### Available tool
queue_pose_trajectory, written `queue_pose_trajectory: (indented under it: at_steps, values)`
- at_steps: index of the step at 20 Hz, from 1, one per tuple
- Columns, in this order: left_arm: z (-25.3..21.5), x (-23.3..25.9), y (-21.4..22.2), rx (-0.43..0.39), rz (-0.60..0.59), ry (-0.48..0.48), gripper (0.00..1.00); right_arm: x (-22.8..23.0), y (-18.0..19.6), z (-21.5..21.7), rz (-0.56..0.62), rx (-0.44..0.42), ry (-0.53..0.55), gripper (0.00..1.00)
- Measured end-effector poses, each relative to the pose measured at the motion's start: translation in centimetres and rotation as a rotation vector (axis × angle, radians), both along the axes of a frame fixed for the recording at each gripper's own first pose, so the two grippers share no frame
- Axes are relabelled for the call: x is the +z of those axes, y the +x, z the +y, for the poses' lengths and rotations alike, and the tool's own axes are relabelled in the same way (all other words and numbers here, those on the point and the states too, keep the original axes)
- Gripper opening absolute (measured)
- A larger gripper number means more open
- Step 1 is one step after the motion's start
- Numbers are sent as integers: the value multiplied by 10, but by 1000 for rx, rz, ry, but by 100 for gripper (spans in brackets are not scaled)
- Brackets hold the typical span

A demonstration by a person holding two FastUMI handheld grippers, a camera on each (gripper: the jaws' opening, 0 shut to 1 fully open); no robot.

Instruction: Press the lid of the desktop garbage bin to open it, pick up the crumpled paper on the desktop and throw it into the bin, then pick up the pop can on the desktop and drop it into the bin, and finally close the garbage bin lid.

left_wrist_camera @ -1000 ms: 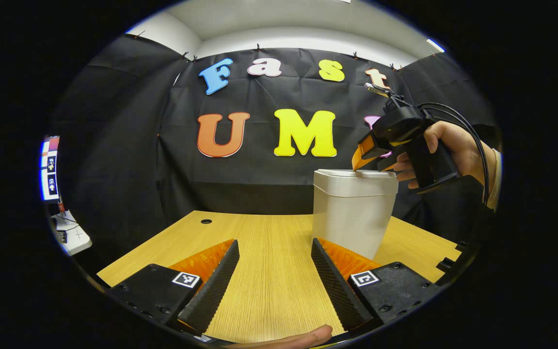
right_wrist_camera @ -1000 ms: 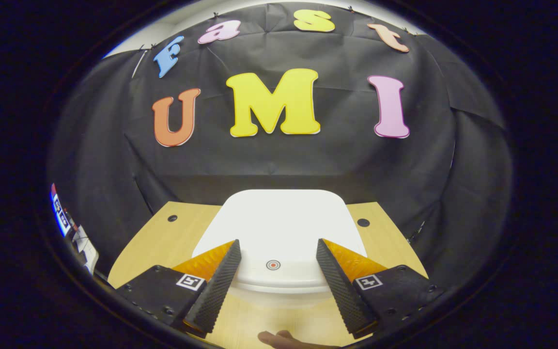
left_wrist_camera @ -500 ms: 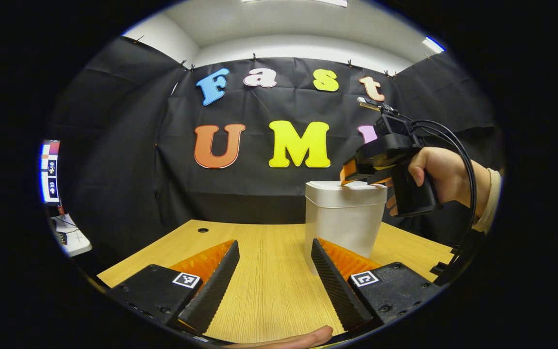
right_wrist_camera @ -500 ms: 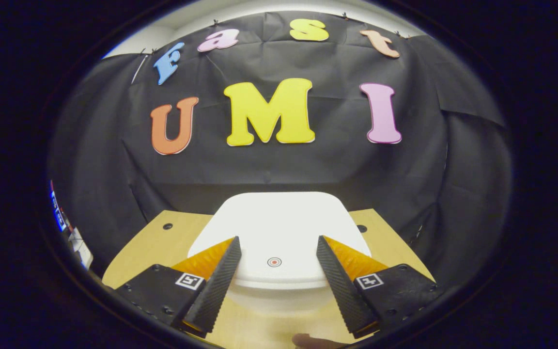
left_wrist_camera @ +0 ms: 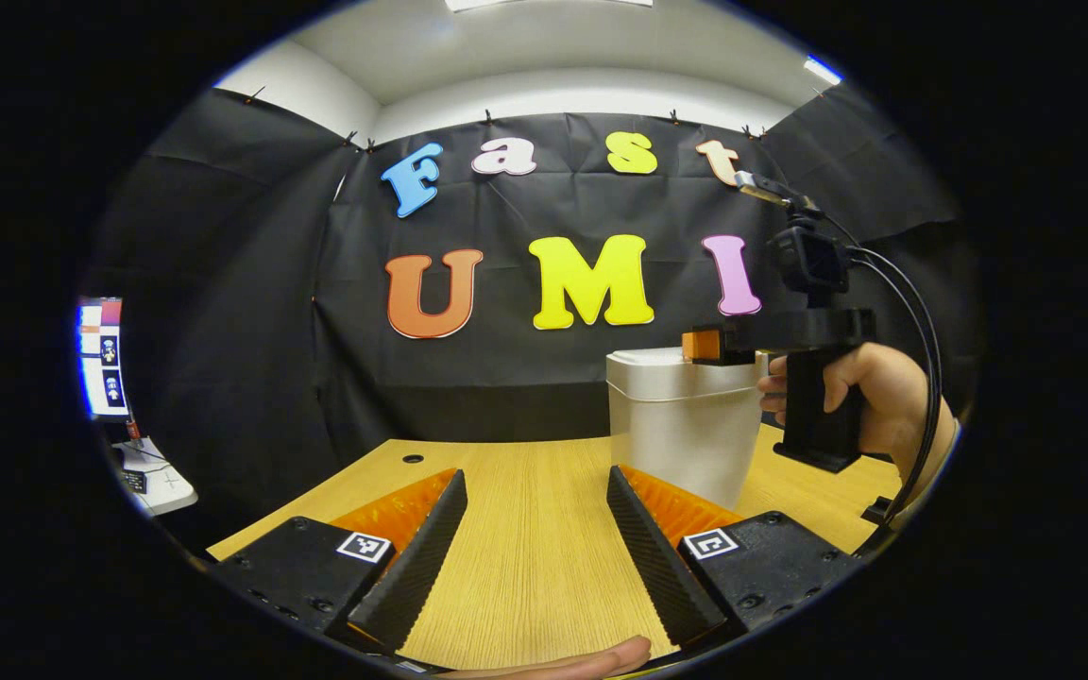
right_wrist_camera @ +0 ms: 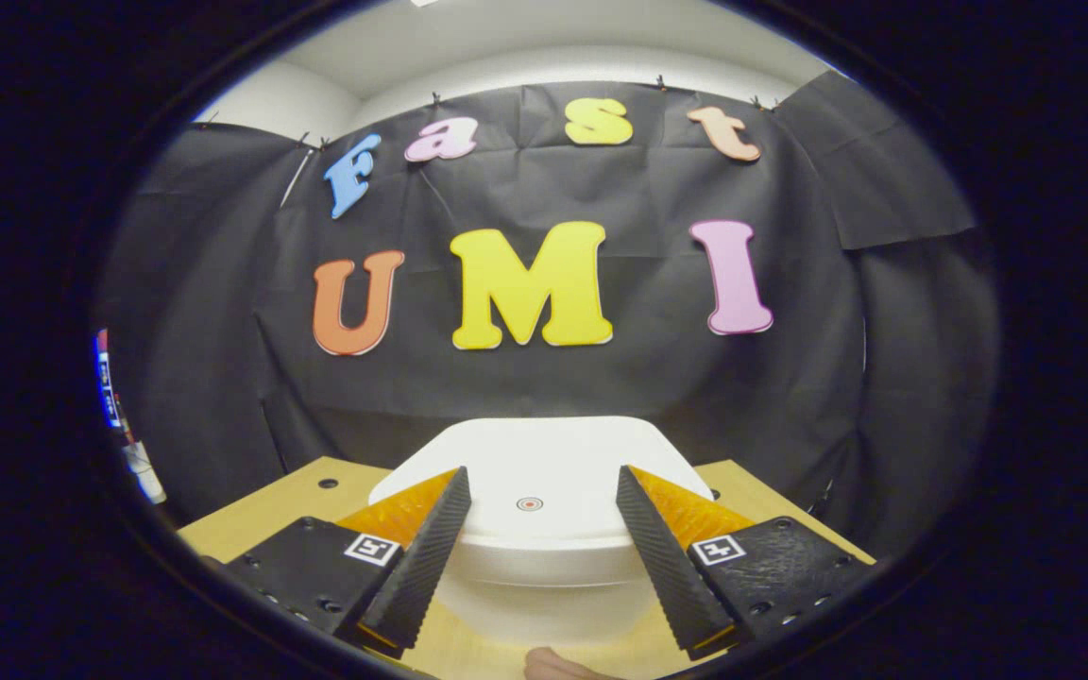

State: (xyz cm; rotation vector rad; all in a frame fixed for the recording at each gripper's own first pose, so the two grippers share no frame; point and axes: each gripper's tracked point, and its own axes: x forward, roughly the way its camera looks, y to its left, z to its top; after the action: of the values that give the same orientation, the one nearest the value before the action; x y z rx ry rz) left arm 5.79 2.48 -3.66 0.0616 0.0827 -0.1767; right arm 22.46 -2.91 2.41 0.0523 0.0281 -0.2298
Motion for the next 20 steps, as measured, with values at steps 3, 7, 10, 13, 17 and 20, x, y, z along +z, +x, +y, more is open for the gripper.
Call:
queue_pose_trajectory:
  at_steps: [3,7,10,13,17,20]
  values:
    - [-5,-4,4,5,8,-17,96,-15,-24,-3,-31,-22,-54,94]
    - [-10,-7,4,-11,28,-34,96,-44,-40,3,47,12,17,94]
    - [-7,-7,6,-7,21,-32,96,-57,-69,6,40,63,53,94]
    - [-1,-9,7,11,28,-31,97,-63,-96,-5,42,59,-28,96]
    - [-3,-9,8,16,31,-39,97,-59,-134,-18,38,30,-167,96]
    - [-8,-7,5,11,25,-43,96,-64,-159,-17,43,50,-208,95]
